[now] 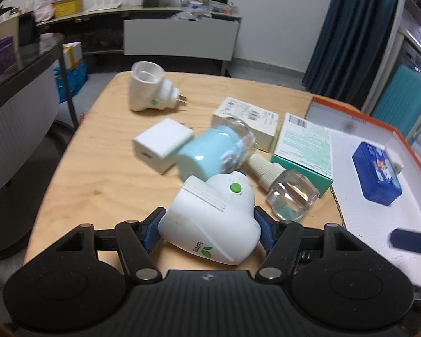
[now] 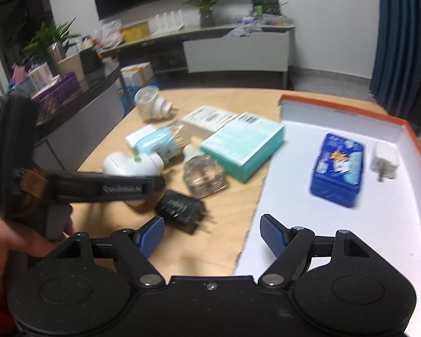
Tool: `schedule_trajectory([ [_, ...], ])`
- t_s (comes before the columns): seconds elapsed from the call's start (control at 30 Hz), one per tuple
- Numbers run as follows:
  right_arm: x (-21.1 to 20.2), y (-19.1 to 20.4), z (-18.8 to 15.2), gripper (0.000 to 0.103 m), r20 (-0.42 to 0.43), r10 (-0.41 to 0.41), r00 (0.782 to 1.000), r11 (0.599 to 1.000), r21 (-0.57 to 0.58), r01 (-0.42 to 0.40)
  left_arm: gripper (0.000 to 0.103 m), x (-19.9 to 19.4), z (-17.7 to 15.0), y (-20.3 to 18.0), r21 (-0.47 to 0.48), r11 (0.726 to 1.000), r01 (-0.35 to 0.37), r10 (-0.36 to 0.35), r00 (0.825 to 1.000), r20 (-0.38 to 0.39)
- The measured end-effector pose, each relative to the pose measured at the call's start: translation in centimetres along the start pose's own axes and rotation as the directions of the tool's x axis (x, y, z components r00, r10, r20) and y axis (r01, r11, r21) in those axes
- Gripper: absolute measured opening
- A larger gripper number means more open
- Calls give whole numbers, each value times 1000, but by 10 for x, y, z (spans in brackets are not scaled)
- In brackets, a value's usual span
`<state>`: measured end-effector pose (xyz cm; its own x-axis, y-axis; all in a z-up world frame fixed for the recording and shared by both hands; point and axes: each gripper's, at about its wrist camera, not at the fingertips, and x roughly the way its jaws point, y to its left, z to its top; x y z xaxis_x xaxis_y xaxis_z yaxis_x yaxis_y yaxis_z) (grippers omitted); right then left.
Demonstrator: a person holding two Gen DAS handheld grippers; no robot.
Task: Organize rigid objects
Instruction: 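Grasp the white diffuser with the left tool while the right tool grasps the black charger, then carry the white diffuser and black charger over the white box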
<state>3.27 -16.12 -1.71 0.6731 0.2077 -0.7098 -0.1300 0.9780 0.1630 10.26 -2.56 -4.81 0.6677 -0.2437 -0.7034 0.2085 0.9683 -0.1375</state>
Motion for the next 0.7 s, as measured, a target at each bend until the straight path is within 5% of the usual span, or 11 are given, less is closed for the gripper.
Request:
schedule_trajectory([
  [0.2,28,24,5,89,-40,20,999,1000,3,-20,67,-24,-2,23,-57,998,-24,26,999,35],
  [0.4,63,41,9,91,-68,-74,995,997,1,74,67,-39,-2,40,-111,993,-27,33,998,52],
  [0.5,65,48,10,73,-40,-105,994,994,-44,103,67,-42,-4,42,-119,993,-20,27,998,57],
  [0.7,45,44,11,72,4,-72,997,996,-45,72,67,-45,-5,41,-130,992,-2,10,998,62],
])
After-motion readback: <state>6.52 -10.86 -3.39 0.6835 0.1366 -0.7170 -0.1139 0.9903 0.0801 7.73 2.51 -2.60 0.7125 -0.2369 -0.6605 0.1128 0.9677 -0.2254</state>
